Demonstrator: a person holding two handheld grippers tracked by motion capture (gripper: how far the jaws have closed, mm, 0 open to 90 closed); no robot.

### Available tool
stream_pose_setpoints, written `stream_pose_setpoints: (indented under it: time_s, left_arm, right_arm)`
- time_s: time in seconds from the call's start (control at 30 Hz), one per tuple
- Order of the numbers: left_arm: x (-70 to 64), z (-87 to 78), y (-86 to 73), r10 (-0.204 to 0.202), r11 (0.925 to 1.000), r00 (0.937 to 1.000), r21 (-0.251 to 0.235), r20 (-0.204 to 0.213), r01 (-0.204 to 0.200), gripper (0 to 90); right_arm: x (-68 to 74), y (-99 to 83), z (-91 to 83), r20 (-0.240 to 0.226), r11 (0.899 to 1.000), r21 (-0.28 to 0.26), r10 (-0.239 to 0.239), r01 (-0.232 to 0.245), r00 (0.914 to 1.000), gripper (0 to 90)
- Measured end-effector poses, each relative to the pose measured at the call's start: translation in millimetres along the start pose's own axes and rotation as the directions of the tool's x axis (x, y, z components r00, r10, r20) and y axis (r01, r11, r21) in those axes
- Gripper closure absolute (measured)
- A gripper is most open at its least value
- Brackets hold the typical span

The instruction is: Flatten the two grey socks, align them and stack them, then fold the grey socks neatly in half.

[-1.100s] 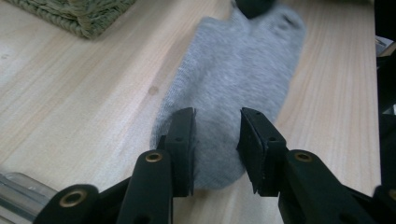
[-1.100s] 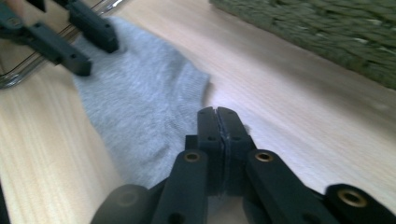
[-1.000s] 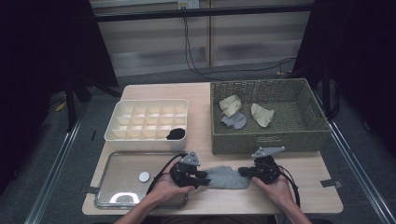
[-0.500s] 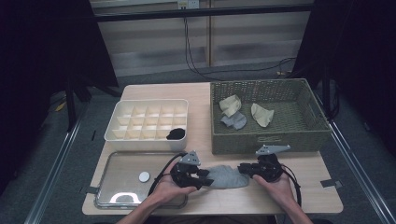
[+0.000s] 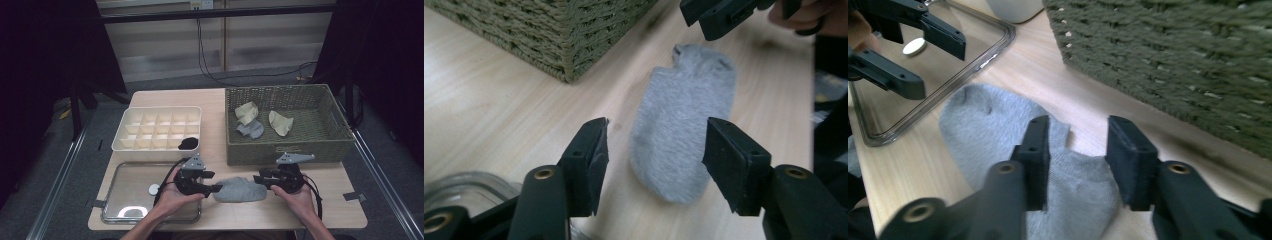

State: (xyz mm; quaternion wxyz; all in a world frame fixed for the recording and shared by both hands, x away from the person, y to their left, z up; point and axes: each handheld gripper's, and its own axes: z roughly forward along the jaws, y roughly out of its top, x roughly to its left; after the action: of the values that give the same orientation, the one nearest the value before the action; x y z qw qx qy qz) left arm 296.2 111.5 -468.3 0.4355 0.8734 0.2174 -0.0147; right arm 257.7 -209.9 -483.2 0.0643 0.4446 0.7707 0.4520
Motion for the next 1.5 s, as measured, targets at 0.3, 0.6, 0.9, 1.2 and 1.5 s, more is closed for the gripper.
stream_pose_setpoints:
  time_s: [0.3,0.6,0.9,1.2,1.5]
  left_arm:
    - [1.7,-25.4,-12.3,-0.021,0.9996,0.9986,-0.023,-0.049,0.019,34.3]
    - [18.6,-55.5,-33.9,-0.095,0.9949,0.9894,-0.044,-0.110,0.091,31.4]
    - [19.0,-69.8,-42.4,-0.119,0.9905,0.9836,-0.085,-0.135,0.108,28.0]
    - [22.2,-77.8,-44.0,-0.125,0.9879,0.9803,-0.111,-0.153,0.108,27.7]
    - [24.9,-81.1,-47.8,-0.120,0.9895,0.9807,-0.098,-0.154,0.106,27.0]
  right_arm:
    - [-0.1,10.2,-7.5,0.003,0.999,-0.047,-0.002,0.002,1.0000,54.6]
    - [-1.0,21.1,-9.7,-0.007,0.998,-0.066,-0.010,0.009,0.9999,50.9]
    - [-1.7,29.0,-17.7,-0.005,0.994,-0.110,0.002,-0.002,1.0000,47.6]
    - [3.1,44.7,-34.2,0.004,0.989,-0.145,-0.010,0.011,0.9999,45.5]
    - [-7.9,78.3,-43.6,0.016,0.986,-0.163,-0.025,0.028,0.9996,44.9]
